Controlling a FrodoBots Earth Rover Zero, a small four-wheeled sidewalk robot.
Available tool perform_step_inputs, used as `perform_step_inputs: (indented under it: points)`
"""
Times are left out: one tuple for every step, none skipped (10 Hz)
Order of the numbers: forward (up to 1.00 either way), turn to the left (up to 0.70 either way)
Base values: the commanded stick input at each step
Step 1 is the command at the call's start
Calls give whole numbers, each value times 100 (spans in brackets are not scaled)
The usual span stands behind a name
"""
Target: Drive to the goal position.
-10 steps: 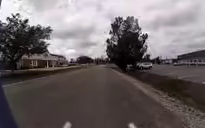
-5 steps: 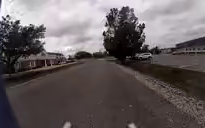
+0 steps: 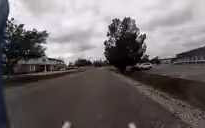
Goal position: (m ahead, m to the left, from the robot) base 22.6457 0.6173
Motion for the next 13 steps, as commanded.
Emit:
perform_step_inputs:
  points:
    - [60,0]
    - [60,0]
    - [60,3]
    - [58,14]
    - [54,20]
    - [49,29]
    - [49,29]
    - [49,29]
    - [50,30]
    - [51,30]
    - [51,30]
    - [50,30]
    - [50,30]
